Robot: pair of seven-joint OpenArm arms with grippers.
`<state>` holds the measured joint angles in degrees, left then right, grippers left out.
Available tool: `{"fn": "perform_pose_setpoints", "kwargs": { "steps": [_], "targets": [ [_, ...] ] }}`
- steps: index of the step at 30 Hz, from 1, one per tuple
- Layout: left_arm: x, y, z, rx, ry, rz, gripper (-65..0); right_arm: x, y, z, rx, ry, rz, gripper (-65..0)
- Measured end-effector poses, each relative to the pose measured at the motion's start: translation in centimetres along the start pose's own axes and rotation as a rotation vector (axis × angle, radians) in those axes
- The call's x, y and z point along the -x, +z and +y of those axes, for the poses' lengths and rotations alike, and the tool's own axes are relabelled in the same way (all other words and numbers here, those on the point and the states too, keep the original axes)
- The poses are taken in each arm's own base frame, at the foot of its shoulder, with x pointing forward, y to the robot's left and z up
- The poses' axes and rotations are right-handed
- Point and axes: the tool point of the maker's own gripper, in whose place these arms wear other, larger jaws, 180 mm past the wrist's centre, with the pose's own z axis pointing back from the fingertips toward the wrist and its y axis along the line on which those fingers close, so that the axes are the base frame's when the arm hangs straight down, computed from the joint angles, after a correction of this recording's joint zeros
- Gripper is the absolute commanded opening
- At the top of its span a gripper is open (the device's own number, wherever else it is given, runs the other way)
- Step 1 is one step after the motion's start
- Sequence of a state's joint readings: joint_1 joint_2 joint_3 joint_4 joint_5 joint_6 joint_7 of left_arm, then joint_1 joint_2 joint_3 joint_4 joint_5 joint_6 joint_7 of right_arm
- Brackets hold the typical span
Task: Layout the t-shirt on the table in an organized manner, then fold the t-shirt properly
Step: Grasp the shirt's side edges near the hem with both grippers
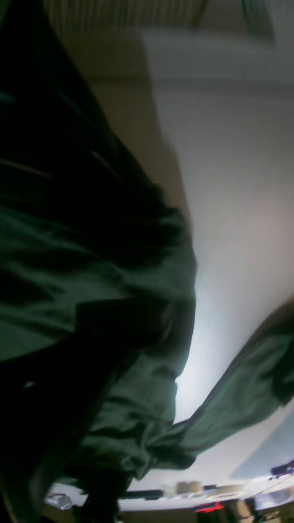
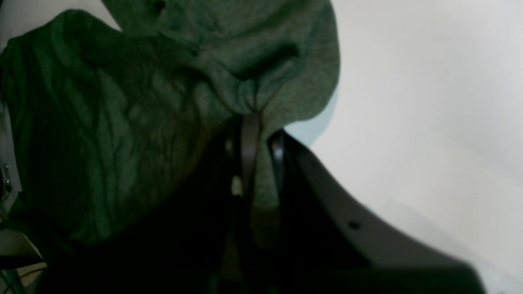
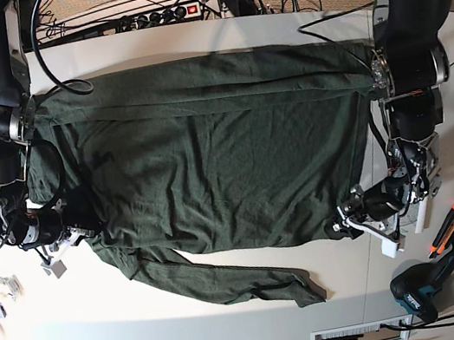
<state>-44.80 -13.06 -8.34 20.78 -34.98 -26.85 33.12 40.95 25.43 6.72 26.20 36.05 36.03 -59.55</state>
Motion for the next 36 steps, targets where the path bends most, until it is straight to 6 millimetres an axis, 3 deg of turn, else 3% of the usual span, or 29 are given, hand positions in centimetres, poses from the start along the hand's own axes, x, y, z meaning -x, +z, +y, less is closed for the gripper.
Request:
{"fn": "perform_pose_setpoints", "kwargs": {
  "steps": [3, 6, 9, 12, 18, 23, 29, 36],
  "targets": [
    [-0.1, 0.0, -0.1, 0.008, 0.017, -0.006, -42.9, 0.0, 0.0, 0.0, 0.0, 0.0, 0.0, -65.0],
    [0.4, 0.0, 0.2, 0.002, 0.028, 0.006, -65.0, 0.0, 0.0, 0.0, -0.001, 0.0, -0.001, -65.0],
    [0.2, 0.2, -0.1, 0.026, 0.038, -0.006, -65.0, -0.3, 0.1, 0.3, -0.024, -0.022, -0.022, -65.0],
    [-1.2, 1.2, -1.6, 0.157, 0.013, -0.06, -65.0, -0.5, 0.6, 0.1, -0.03, -0.015, -0.034, -65.0],
    [-2.9, 4.4, -0.2, 0.224, 0.066, -0.083, -65.0, -2.9, 3.6, -0.6, -0.071, -0.035, -0.137, -65.0],
    [-2.1, 5.3, -0.9, 0.292, 0.121, -0.026, -65.0, -3.8, 4.8, 1.5, -0.217, -0.115, -0.186, -65.0],
    [-2.5, 8.4, -1.5, 0.389, 0.111, 0.005, -65.0, -4.0, 6.2, 3.3, -0.359, -0.154, -0.19, -65.0],
    [0.8, 10.3, -1.8, 0.413, -0.001, 0.084, -65.0, -6.0, 8.2, 5.4, -0.51, -0.171, -0.319, -65.0]
  ]
}}
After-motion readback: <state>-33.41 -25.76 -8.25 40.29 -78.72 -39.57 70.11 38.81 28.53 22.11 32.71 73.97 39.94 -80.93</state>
